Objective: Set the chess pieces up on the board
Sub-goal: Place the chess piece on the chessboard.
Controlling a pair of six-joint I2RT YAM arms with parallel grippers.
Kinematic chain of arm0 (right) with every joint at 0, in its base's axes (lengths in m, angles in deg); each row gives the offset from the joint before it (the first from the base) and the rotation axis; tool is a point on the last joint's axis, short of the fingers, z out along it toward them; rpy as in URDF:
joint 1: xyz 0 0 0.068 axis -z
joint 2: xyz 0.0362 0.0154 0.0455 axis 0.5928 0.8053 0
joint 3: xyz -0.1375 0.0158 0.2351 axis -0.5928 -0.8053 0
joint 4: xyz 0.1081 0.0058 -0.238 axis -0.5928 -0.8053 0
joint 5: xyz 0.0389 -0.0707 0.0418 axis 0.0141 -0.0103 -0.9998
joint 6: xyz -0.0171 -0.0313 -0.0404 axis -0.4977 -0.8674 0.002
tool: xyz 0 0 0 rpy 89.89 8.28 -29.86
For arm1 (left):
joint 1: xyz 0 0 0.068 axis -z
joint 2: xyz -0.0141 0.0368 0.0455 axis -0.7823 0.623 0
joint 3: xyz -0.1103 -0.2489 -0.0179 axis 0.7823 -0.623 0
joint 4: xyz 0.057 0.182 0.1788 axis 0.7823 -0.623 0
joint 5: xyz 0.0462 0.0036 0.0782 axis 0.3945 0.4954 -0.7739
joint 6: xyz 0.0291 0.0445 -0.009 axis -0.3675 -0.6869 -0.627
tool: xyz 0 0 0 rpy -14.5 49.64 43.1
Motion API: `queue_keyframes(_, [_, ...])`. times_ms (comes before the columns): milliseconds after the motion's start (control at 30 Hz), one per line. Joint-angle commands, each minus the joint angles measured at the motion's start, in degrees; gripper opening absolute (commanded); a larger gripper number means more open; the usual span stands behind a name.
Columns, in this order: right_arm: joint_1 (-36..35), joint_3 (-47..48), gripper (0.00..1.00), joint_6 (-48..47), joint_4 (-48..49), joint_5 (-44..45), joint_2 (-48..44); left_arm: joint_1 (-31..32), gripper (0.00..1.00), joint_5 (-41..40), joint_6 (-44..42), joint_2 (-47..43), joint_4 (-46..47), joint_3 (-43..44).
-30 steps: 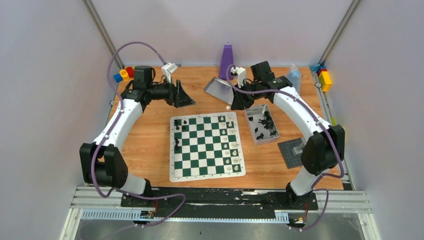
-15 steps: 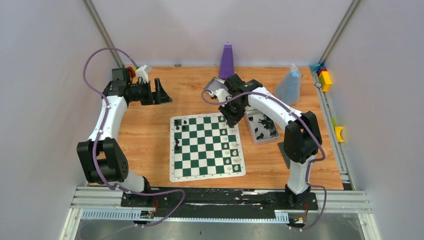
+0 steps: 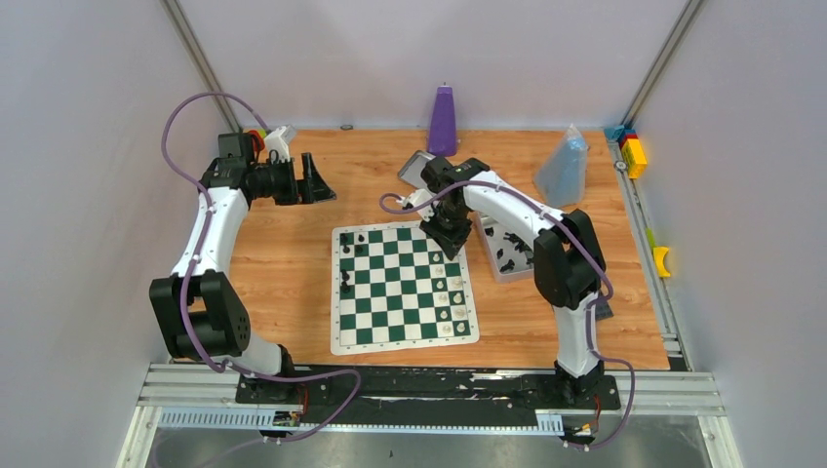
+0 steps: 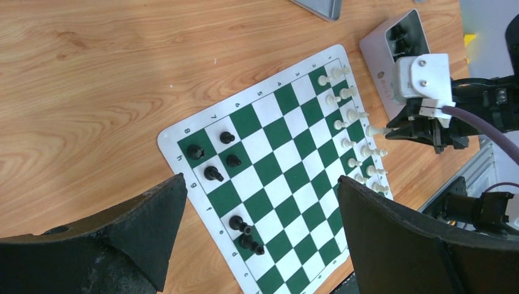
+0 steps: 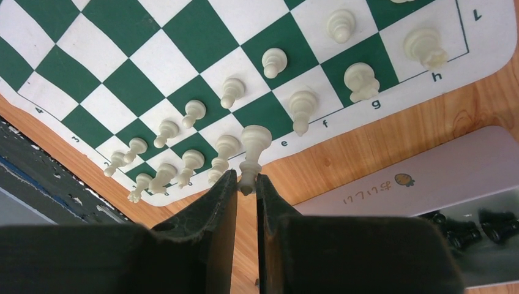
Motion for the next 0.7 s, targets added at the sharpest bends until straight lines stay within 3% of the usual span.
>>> queue_keyframes(0, [-0.4,2.9,0.06,-1.1,-2.3,1.5,2.3,-0.3,1.00,-0.1,-0.9,-2.7,0.6,0.5])
queue_keyframes(667, [-0.6,2.7,0.06,-1.7,-2.9,1.2,6.8,-0.3,1.00,0.8,-1.1,-2.3,1.1,0.0])
